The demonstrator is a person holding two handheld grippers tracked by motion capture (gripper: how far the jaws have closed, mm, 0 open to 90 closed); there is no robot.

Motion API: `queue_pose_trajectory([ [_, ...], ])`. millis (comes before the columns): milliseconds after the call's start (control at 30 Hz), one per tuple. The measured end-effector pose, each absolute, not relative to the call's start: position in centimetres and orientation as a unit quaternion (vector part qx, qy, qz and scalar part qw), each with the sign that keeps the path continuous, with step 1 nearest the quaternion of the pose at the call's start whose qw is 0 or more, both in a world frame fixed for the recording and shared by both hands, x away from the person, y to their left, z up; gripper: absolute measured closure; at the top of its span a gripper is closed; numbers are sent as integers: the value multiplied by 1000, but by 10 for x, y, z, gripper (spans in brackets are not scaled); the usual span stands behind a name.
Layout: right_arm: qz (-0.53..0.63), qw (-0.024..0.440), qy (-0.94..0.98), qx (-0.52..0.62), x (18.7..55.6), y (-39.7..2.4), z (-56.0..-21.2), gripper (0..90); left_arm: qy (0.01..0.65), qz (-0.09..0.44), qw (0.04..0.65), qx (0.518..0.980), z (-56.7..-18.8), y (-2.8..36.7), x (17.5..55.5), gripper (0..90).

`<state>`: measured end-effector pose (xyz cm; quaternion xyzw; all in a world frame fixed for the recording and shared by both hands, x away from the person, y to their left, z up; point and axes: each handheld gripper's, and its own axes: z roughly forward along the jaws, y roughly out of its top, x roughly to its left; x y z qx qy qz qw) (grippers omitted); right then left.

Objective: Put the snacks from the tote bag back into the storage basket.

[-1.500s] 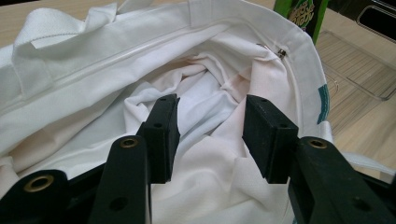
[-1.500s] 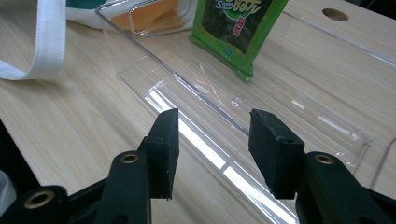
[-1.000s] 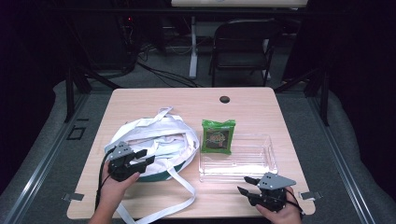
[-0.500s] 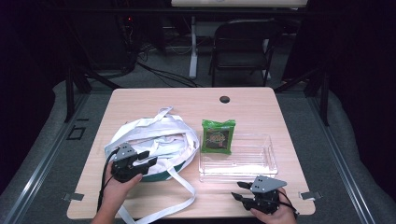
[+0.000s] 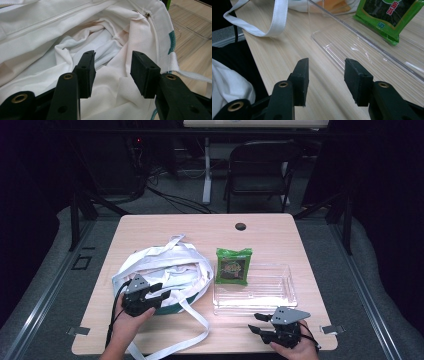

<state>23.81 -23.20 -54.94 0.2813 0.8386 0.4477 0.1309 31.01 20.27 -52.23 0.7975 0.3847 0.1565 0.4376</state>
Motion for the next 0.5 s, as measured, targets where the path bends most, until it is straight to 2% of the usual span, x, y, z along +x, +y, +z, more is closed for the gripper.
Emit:
queue_pose_trajectory([
  [500, 459, 132, 829, 290, 240, -236, -548, 542, 390, 153, 440, 795, -522, 203, 311, 542],
])
